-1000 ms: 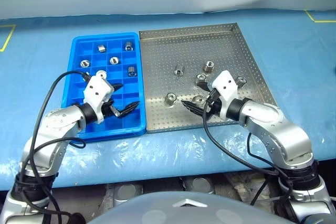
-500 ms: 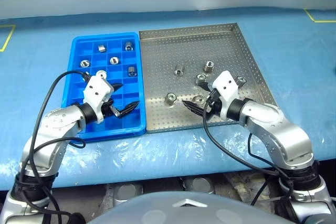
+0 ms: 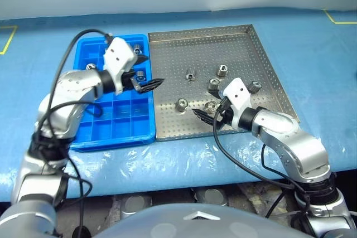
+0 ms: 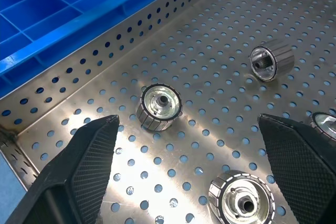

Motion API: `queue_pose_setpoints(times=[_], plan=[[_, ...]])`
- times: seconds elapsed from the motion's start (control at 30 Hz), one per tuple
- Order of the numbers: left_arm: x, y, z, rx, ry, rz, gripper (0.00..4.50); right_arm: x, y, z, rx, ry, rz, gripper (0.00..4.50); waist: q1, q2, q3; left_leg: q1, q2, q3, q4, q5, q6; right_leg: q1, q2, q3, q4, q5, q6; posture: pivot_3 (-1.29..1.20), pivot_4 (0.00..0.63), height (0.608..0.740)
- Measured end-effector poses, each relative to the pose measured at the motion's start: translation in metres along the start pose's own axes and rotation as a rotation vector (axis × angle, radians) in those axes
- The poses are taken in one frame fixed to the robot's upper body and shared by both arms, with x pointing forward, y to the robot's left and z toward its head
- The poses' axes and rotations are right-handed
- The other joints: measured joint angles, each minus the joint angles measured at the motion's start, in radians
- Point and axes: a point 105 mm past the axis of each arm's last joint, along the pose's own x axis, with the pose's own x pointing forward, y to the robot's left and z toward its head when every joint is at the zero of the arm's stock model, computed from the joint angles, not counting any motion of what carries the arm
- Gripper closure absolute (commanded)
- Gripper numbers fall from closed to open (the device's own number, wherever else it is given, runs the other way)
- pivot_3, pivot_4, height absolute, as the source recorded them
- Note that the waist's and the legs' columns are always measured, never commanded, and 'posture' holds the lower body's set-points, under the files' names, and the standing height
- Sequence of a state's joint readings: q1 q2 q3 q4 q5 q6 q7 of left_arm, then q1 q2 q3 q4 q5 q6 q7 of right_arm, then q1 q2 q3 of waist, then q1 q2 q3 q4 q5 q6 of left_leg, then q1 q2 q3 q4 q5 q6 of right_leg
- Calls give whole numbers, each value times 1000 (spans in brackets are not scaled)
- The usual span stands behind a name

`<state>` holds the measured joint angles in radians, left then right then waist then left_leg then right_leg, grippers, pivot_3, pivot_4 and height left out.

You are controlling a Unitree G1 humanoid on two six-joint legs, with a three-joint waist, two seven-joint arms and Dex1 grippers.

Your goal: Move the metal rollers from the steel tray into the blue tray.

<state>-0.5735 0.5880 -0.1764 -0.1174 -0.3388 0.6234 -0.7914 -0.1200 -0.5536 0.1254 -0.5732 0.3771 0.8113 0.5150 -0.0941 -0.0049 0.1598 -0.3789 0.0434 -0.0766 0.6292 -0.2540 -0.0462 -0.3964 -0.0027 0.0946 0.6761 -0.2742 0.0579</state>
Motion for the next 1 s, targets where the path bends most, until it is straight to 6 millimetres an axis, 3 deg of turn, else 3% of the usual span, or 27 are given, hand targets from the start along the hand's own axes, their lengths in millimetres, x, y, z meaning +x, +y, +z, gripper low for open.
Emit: queue_pose_setpoints(times=[0.1,0.3,0.63,0.73,0.93,1.0], plan=[[29,8,-3,-18,32,-16,42,-1,2,-4,-2,9,-16,35,-10,0,0,-1,0,0,0,0,1,0,0,0,0,0,0,-193,150,740],[69,27,-18,-58,101,47,42,-3,5,-9,2,7,-60,35,-58,0,0,-1,0,0,1,-1,2,-1,0,1,0,0,0,-266,150,740],[99,29,-44,-124,185,96,42,-10,3,-13,19,-3,-141,35,-132,0,0,-1,0,0,1,-1,2,-1,0,1,0,0,1,-303,150,740],[100,31,-51,-100,227,114,650,-10,2,-12,13,-6,-156,0,-150,0,0,-1,-1,0,1,-1,2,0,0,2,0,-1,3,-304,150,740],[98,30,-61,-52,291,110,2647,-11,2,-10,10,-15,-170,0,-166,0,0,-1,-1,0,1,-1,2,0,0,2,1,-1,3,-279,150,740],[95,29,-62,-39,294,91,2806,-11,1,-10,10,-17,-172,0,-166,0,0,-1,0,0,1,-1,2,0,0,2,1,-1,3,-267,150,740]])
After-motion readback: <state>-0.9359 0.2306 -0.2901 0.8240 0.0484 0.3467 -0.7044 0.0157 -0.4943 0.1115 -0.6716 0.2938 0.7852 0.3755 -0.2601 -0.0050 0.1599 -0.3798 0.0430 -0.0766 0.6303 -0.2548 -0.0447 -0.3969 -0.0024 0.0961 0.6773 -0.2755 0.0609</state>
